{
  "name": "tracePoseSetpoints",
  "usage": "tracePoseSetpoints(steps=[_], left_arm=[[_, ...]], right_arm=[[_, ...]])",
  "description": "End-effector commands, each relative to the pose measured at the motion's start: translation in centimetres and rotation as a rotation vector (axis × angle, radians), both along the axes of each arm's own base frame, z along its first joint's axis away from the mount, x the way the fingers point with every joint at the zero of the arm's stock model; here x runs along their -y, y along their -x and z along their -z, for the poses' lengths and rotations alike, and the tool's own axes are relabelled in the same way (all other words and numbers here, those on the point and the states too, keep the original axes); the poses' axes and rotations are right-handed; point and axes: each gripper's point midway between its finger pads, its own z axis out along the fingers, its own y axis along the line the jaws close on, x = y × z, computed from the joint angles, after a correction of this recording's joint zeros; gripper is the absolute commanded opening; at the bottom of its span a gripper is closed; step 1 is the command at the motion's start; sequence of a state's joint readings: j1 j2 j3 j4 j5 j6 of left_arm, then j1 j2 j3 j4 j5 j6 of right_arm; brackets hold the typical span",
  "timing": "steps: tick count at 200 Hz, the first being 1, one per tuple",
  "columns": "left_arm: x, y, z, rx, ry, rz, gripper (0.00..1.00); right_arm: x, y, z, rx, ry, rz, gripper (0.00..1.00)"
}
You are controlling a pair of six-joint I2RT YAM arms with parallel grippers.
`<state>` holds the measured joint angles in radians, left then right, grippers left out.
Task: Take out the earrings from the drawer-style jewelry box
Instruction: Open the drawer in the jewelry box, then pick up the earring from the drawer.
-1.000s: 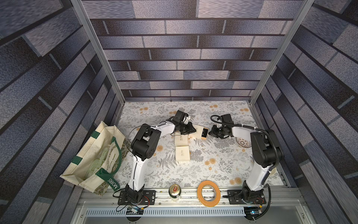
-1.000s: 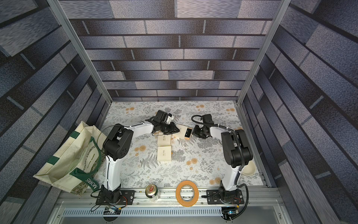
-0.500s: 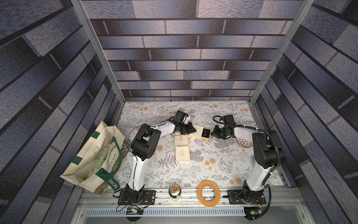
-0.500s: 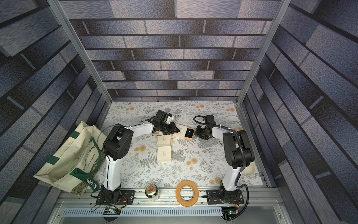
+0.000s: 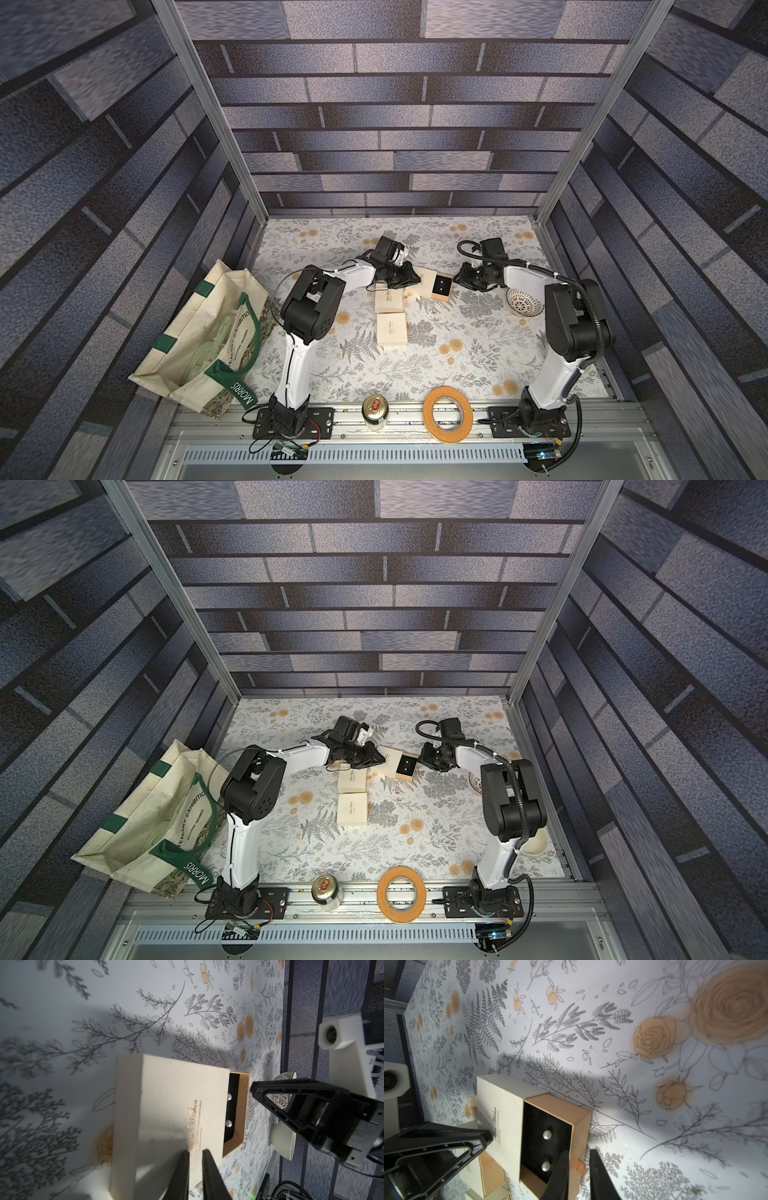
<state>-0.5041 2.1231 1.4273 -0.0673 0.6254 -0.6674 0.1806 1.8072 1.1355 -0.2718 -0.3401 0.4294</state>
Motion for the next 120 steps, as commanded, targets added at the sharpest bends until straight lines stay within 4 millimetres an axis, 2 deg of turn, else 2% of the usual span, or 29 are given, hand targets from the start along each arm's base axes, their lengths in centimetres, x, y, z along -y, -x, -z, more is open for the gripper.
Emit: tracePoseSetpoints(steps=[1, 43, 85, 120], left_arm=[[-2.9, 1.3, 4.3, -0.124, -0.139, -0.069, 0.16], [-2.8, 1.2, 4.1, -0.118, -0.139, -0.069, 0.16], [-2.7, 1.3, 4.1, -0.117, -0.14, -0.067, 0.16], [-2.8, 1.3, 4.2, -0.12, -0.142, -0.068, 0.16]], right_arm=[[0.8, -0.1, -2.0, 0.02, 0.054, -0.004, 0.23], [-1.0, 0.4, -3.4, 0.031, 0.196, -0.059, 0.23], [-2.8, 0.7, -2.9, 0.008, 0.31, -0.078, 0.23], [-3.7, 0.7, -1.9, -0.015, 0.33, -0.08, 0.24]])
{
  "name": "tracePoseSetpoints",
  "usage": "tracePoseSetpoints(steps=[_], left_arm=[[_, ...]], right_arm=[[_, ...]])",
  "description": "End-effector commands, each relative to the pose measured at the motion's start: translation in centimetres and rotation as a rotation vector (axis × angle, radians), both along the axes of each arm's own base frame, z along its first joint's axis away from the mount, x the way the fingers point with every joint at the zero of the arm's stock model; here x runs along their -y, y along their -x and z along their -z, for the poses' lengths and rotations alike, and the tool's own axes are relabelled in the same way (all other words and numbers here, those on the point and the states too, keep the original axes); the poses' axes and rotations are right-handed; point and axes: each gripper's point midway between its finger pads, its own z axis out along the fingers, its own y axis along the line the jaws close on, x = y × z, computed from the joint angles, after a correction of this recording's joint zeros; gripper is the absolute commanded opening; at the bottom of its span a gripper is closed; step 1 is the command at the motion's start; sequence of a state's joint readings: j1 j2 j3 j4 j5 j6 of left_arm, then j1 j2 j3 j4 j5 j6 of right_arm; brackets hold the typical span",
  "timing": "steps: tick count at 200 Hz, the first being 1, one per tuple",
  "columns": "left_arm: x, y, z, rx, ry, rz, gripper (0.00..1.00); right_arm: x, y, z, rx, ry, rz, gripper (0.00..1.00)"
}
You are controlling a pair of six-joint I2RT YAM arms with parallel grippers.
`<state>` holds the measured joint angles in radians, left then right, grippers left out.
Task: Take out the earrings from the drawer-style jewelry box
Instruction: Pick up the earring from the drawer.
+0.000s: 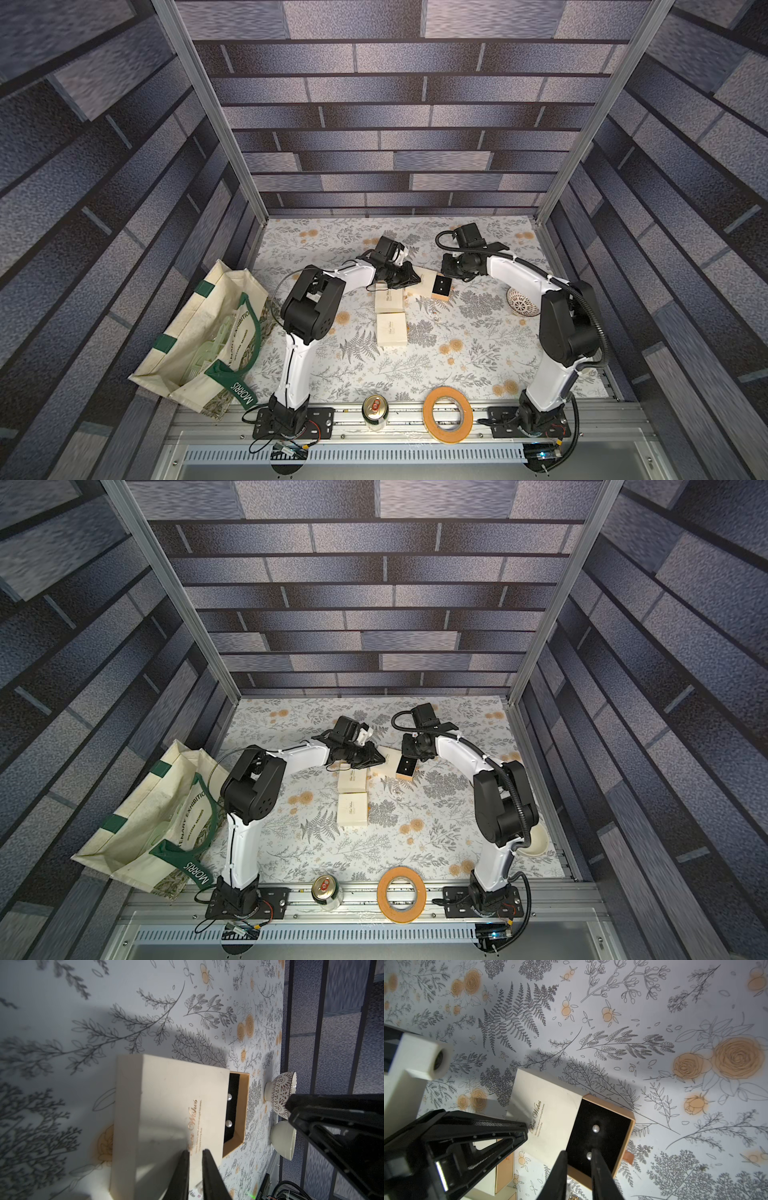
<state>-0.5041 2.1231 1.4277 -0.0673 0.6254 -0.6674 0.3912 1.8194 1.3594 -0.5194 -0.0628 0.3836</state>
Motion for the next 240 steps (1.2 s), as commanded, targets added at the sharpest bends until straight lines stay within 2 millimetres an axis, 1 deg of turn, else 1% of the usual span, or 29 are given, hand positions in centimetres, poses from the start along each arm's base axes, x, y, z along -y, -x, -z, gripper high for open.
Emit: tracePoseSetpoints(steps=[1, 39, 95, 171, 240], left_arm=[[-2.8, 1.3, 4.2, -0.119, -0.142, -0.067, 0.16], [-2.8, 1.3, 4.1, -0.118, -0.141, -0.067, 0.16], [-2.8, 1.4, 4.2, -0.119, -0.143, -0.066, 0.16], [-2.8, 1.4, 4.3, -0.12, -0.145, -0.067, 0.17], [-2.9, 1.4, 4.3, -0.12, -0.146, -0.067, 0.17]], right_arm=[[1.1, 0.4, 1.6, -0.059, 0.075, 0.039, 0.24], [0.4, 0.3, 2.5, -0.083, 0.089, 0.033, 0.24], [0.0, 0.2, 3.6, -0.108, 0.104, 0.021, 0.24], [-0.3, -0.3, 4.1, -0.118, 0.115, 0.011, 0.24], [-0.3, -0.1, 4.5, -0.124, 0.125, 0.01, 0.24]])
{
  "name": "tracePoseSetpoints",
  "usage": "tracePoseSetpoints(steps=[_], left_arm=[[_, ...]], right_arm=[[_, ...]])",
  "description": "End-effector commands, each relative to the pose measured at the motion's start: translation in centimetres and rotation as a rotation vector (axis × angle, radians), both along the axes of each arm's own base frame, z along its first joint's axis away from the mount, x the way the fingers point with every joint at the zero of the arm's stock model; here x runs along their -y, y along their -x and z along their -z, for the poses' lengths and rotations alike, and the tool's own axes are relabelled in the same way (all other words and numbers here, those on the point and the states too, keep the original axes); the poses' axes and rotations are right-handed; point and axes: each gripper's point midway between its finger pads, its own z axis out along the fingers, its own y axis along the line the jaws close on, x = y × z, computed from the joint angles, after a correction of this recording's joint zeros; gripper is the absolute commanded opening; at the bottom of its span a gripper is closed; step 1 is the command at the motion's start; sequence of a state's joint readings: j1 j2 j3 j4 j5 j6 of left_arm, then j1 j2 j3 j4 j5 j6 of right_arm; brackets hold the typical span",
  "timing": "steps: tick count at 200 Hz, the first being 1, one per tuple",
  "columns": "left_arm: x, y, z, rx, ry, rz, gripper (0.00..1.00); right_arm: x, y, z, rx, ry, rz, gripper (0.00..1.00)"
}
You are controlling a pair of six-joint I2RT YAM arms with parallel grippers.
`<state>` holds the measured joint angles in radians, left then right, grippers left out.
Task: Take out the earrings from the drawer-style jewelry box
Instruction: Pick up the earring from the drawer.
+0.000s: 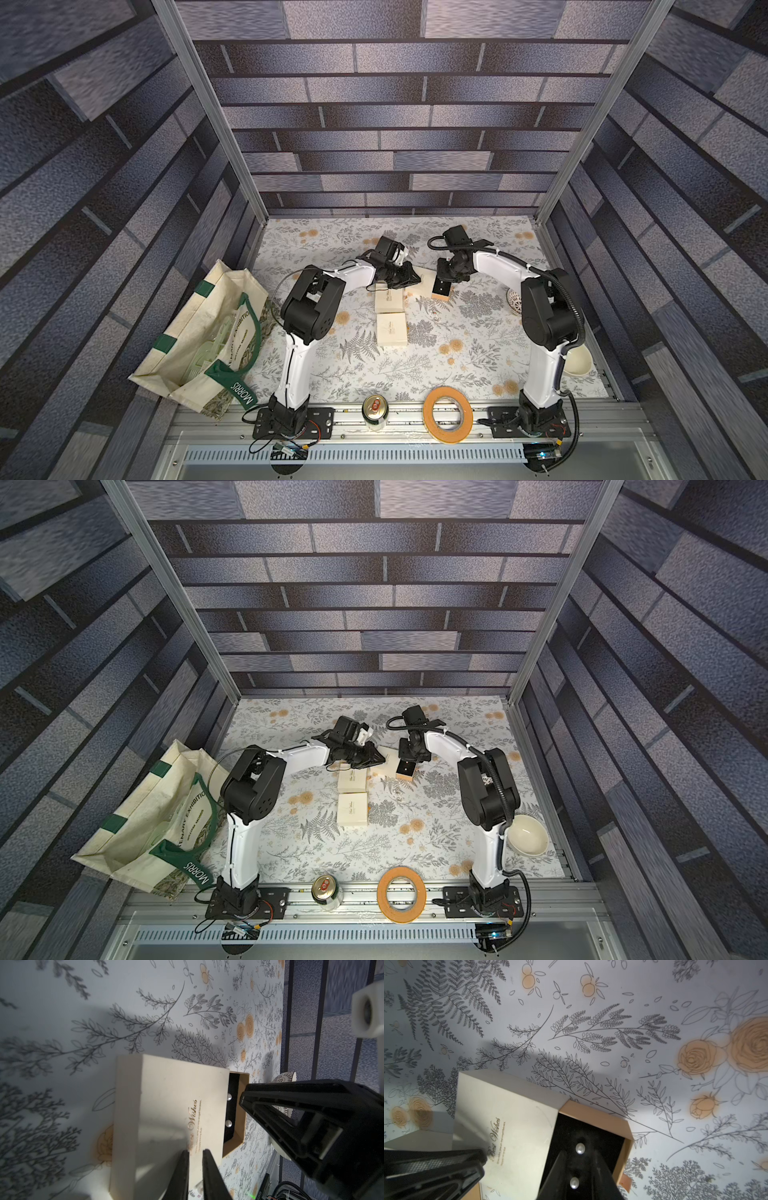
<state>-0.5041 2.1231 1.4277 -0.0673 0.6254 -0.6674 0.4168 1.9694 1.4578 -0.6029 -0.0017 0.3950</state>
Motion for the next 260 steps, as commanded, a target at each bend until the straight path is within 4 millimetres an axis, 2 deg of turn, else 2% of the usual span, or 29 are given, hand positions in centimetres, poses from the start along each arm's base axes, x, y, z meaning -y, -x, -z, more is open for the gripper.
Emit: tracePoseSetpoints(steps=[1, 140, 260], left_arm=[[-2.88, 1.4, 4.32, -0.121, -0.146, -0.068, 0.17], [-2.96, 1.41, 4.24, -0.119, -0.149, -0.071, 0.17], [-3.08, 1.45, 4.2, -0.119, -0.149, -0.073, 0.17]], right_arm=[[-0.08, 0.26, 0.51, -0.019, 0.026, -0.003, 0.24], [-0.3, 0.0, 1.44, -0.024, 0.034, -0.005, 0.23], [-0.4, -0.3, 1.16, -0.013, 0.034, -0.006, 0.22]])
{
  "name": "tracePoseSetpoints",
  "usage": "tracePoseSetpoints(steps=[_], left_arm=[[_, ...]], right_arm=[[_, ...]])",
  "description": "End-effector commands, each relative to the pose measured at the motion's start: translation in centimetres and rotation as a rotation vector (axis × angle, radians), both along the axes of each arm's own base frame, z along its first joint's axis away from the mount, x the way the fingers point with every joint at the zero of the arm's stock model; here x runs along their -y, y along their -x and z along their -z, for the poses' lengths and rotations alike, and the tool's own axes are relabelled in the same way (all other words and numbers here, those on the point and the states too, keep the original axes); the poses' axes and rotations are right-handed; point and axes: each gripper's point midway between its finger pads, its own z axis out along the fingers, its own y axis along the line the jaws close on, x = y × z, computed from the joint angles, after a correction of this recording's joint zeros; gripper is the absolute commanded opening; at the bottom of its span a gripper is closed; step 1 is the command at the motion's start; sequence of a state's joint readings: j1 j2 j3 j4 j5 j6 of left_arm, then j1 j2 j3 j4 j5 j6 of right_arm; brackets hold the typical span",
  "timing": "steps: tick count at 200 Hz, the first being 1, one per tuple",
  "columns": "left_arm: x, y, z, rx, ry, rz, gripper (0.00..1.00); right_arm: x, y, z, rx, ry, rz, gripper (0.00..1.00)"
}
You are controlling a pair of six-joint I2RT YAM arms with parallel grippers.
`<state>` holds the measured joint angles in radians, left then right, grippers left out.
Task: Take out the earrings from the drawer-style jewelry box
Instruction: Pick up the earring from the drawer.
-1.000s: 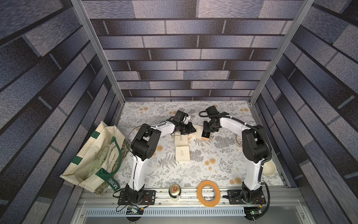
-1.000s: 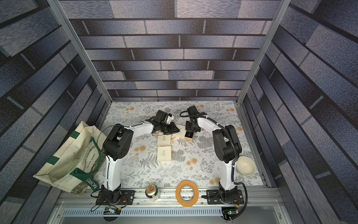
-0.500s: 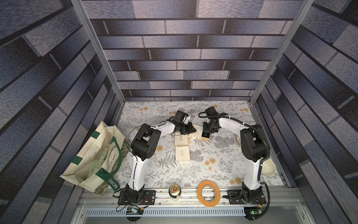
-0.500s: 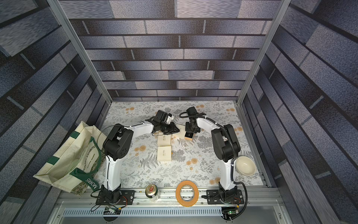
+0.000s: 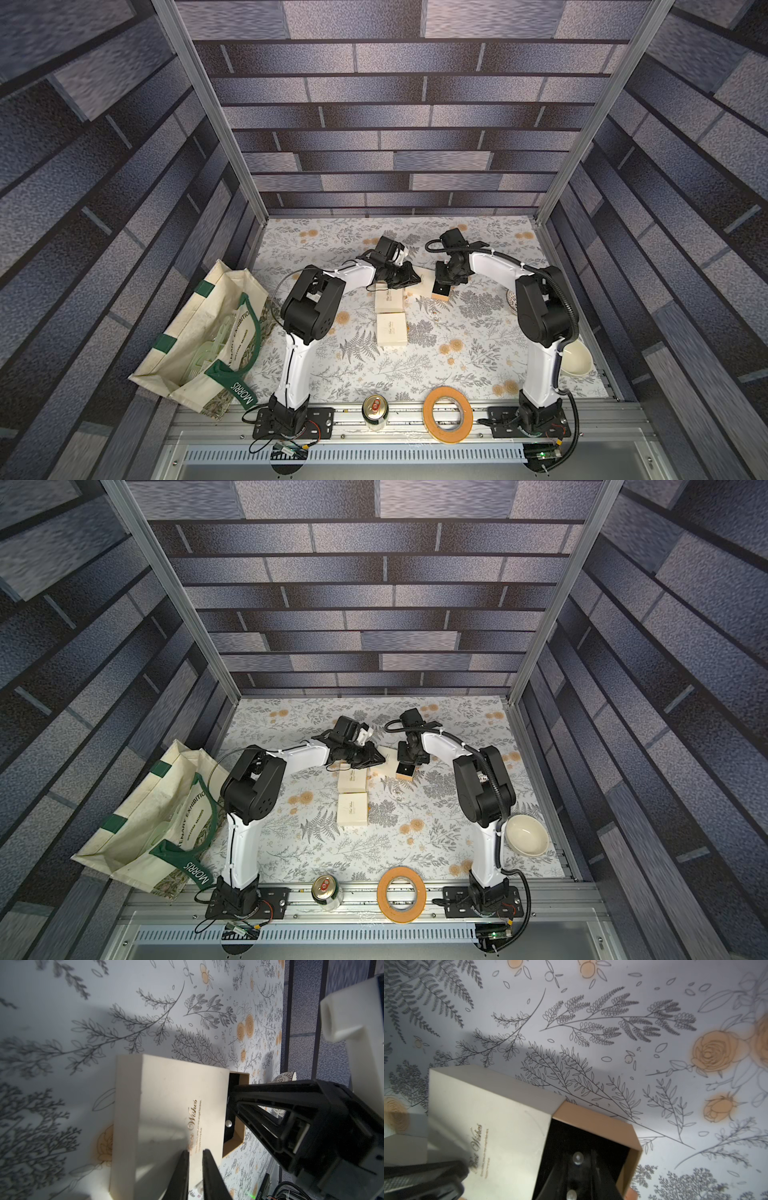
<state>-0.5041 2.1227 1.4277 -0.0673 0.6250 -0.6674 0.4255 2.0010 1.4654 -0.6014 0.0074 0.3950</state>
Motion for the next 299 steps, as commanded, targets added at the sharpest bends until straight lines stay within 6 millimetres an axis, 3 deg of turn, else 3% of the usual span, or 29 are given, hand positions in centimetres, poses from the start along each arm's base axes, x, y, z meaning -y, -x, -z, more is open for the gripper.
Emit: tracePoseSetpoints(steps=[1, 15, 20, 108, 285, 288, 299], left_arm=[[-3.1, 1.5, 4.3, -0.119, -0.149, -0.074, 0.17], [-3.1, 1.5, 4.3, -0.119, -0.15, -0.072, 0.17], [-3.1, 1.5, 4.3, -0.121, -0.15, -0.073, 0.17], [-3.2, 1.6, 4.3, -0.118, -0.151, -0.074, 0.17], [-3.2, 1.6, 4.1, -0.114, -0.149, -0.074, 0.17], [-3.2, 1.6, 4.2, -0.117, -0.15, -0.074, 0.17], [-3.2, 1.6, 4.1, -0.116, -0.15, -0.074, 0.17]], right_arm=[[-0.1, -0.3, 0.0, 0.005, 0.018, -0.001, 0.22], [-0.1, -0.3, 0.0, 0.005, 0.019, 0.001, 0.22], [0.0, -0.1, 1.5, -0.026, 0.033, 0.0, 0.22], [0.1, 0.1, 2.0, -0.038, 0.04, -0.002, 0.22], [0.3, 0.0, 1.3, -0.017, 0.044, -0.001, 0.15], [0.2, -0.1, 0.0, 0.01, 0.031, 0.001, 0.14], [0.1, -0.2, -0.4, 0.021, 0.023, -0.002, 0.14]])
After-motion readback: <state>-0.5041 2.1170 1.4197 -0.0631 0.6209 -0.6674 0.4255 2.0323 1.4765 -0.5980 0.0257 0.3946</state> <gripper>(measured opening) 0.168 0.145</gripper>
